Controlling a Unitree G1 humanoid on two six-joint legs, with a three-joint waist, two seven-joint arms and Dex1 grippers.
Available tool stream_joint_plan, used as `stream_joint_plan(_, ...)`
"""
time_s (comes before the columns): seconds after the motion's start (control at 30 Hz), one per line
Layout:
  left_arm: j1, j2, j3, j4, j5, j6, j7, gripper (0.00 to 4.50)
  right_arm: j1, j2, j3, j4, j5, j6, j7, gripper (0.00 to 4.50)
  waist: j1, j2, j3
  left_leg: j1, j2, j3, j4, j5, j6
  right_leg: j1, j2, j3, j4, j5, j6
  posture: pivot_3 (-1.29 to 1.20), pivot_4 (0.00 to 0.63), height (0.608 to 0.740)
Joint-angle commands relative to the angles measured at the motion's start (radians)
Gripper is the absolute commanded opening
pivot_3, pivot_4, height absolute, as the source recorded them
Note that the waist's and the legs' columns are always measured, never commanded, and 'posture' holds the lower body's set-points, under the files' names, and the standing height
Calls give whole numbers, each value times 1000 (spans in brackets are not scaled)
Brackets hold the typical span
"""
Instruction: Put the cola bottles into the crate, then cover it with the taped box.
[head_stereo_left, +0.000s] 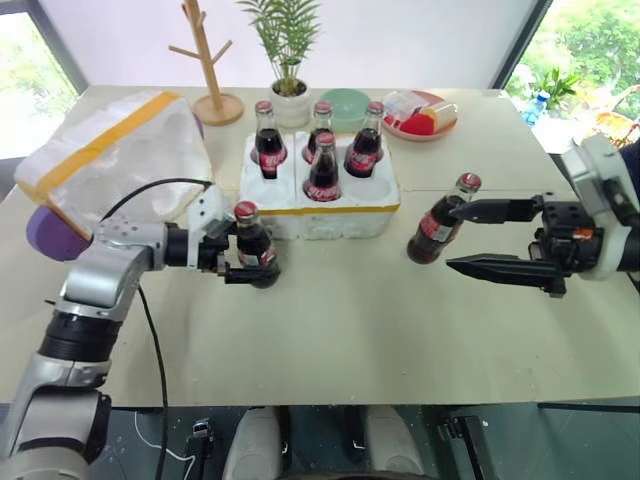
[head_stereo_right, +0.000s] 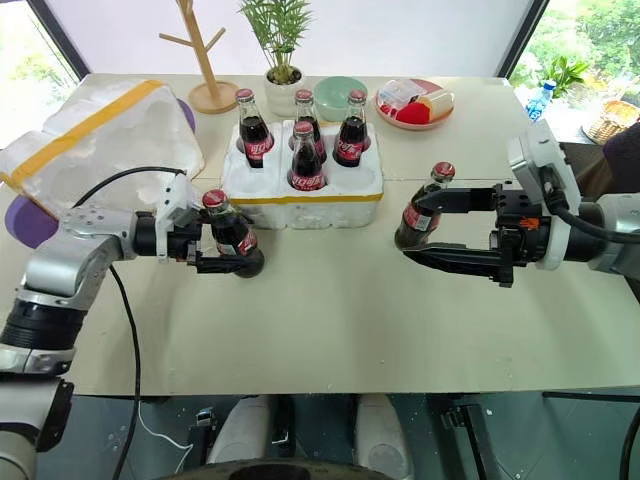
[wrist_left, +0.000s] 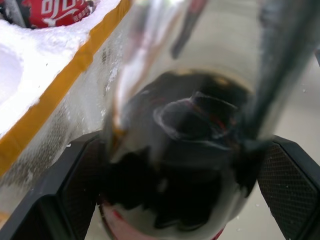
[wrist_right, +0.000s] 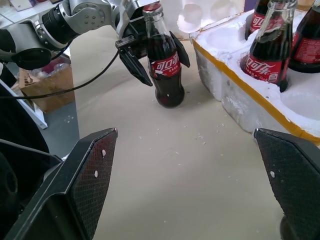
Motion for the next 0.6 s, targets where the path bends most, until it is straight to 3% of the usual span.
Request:
stream_joint_plan(0.03,-19,22,12,-20,-26,11,-36,3174,0,2,-61,-18,27,-2,-14,4500,0,0,0,0,0,0,0,0,0,0,0,0,0,0,0,0,150,740)
stream_joint_plan(0.07,-21,31,15,-22,-27,13,-43,2714,5,3,-66,-19,27,-2,-15,4500,-1,0,0,0,0,0,0,0,0,0,0,0,0,0,0,0,150,740)
stream_joint_plan(0.1,-32,43,20,-20,-31,24,-46,2605,11,5,-71,-22,26,-3,-16,4500,-1,0,0,0,0,0,0,0,0,0,0,0,0,0,0,0,150,740)
stream_joint_plan(0.3,-121,128,85,-56,-179,208,-138,2611,33,15,-77,-26,23,-14,-27,4500,-1,0,0,-1,0,0,0,0,0,-1,0,0,0,0,0,0,150,740)
stream_joint_plan(0.43,-305,105,177,16,-320,378,-95,2611,25,27,-63,-17,16,-27,-33,4500,5,-1,1,-3,0,-2,1,0,0,-1,0,-1,0,0,0,0,150,740)
stream_joint_plan(0.6,-477,56,188,215,-247,287,-22,2611,20,36,-50,-15,15,-37,-41,4500,-1,0,0,-1,-2,-1,1,0,0,1,-1,0,0,0,1,0,150,740)
